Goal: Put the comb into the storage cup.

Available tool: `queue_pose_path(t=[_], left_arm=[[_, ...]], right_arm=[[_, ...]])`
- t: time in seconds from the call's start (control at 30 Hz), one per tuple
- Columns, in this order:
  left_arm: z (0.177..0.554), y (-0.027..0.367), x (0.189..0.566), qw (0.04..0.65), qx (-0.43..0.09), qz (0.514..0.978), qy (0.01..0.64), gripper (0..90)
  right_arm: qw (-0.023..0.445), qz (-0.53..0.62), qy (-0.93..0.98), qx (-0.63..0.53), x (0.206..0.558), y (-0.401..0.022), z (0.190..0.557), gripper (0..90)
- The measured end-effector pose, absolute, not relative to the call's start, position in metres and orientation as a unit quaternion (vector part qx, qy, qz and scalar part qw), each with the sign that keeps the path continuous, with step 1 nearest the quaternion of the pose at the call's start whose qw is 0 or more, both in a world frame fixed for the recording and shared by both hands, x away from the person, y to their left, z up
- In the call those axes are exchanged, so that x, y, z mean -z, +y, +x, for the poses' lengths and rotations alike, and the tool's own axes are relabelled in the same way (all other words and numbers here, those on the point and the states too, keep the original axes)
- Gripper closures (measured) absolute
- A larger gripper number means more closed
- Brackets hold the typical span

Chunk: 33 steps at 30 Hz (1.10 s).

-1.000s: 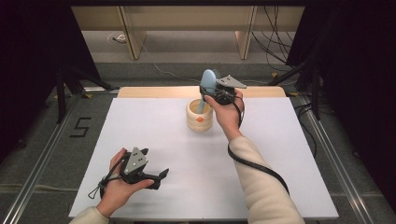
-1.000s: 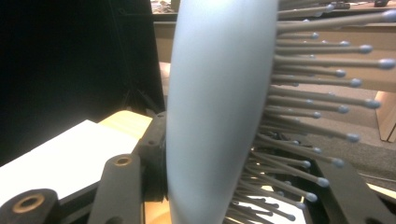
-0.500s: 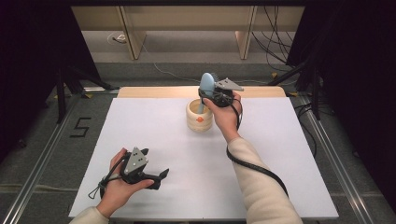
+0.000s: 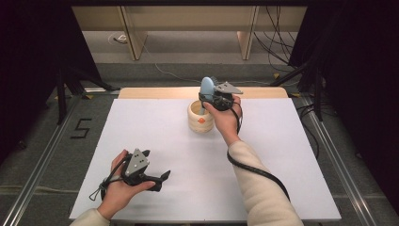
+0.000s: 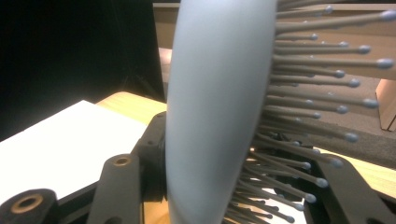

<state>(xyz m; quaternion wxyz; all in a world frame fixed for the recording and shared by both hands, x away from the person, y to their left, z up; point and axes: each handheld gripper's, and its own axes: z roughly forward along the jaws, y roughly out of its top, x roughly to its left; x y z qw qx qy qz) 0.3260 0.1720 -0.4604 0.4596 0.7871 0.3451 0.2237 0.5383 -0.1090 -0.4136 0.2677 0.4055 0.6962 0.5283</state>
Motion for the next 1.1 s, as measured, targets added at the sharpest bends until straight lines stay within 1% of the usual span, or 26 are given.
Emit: queue_pose_path(t=[0.4,0.73,1.0,1.1], left_arm=[[0.326,0.171,0.460,0.460,-0.222,0.788,0.344,0.0],[0.326,0.171,0.461,0.460,-0.221,0.788,0.345,0.1],[0.326,0.171,0.461,0.460,-0.220,0.788,0.345,0.2],[0.326,0.171,0.461,0.460,-0.220,0.788,0.345,0.2]], right_arm=[[0.264,0.407,0.695,-0.531,0.415,-0.110,0.539,48.5],[0.249,0.423,0.685,-0.539,0.412,-0.119,0.540,45.9],[0.234,0.443,0.676,-0.541,0.414,-0.125,0.541,36.1],[0.232,0.450,0.673,-0.540,0.415,-0.129,0.541,34.6]])
